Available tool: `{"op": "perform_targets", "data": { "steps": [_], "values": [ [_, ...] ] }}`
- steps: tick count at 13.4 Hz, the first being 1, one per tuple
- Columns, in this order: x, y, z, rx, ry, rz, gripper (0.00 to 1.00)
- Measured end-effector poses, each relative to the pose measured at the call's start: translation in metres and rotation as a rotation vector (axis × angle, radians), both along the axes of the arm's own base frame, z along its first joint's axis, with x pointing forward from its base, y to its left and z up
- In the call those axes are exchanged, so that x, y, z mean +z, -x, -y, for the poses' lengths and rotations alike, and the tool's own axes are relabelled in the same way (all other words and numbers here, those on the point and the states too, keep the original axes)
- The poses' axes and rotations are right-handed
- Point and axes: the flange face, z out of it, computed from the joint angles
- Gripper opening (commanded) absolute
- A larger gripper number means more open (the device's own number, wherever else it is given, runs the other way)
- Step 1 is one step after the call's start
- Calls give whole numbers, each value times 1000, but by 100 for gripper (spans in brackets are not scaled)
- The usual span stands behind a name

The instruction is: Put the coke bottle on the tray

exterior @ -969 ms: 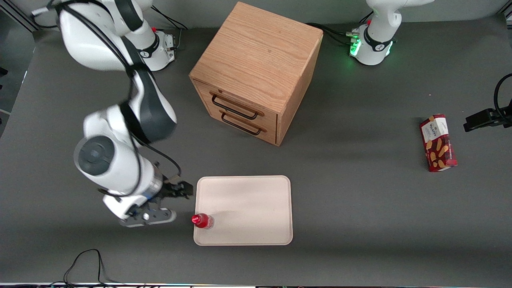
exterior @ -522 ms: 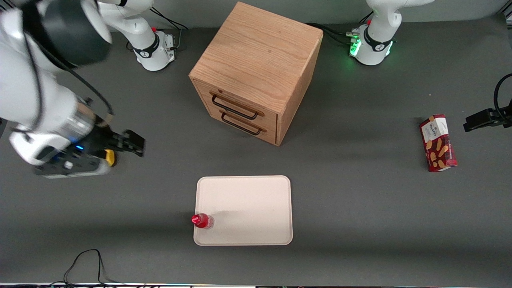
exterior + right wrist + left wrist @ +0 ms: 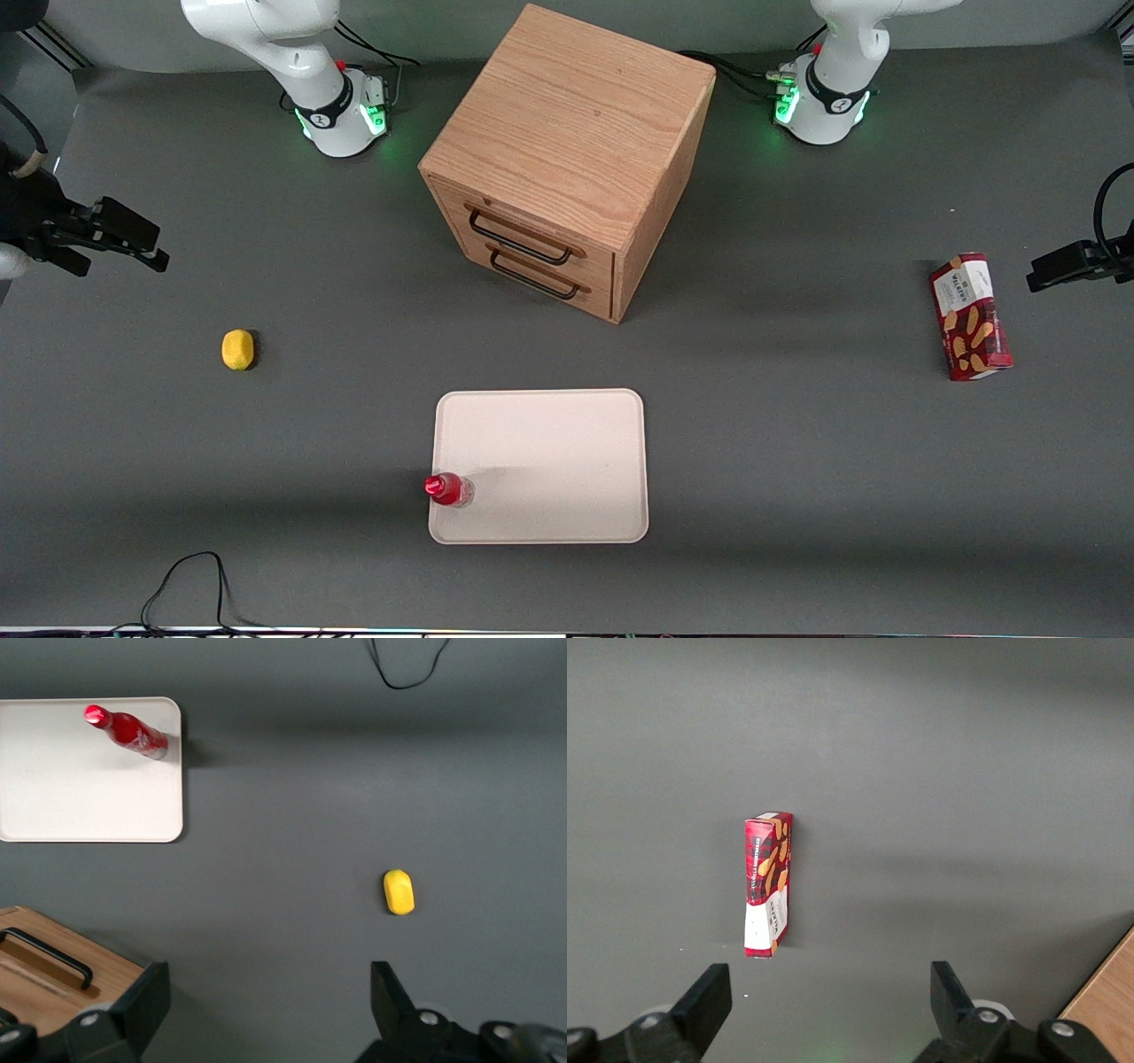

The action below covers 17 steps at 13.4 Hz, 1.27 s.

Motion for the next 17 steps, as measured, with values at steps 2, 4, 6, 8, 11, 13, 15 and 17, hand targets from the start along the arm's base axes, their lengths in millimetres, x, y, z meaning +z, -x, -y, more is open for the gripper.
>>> {"op": "perform_targets", "data": {
  "steps": [2,4,6,8,11,13,15,17],
  "values": [
    [-11,0,18,17,3,-2,100],
    [-21,-1,32,16,4,-17,100],
    [-28,-3,41,20,9,-19,100],
    [-29,-4,46,16,16,-22,100],
    [-27,-3,54,1,16,-21,100],
    [-27,-2,56,-1,16,-23,100],
    [-27,-2,57,-3,16,-25,100],
    [-27,-2,57,-2,15,-29,100]
  ]
}}
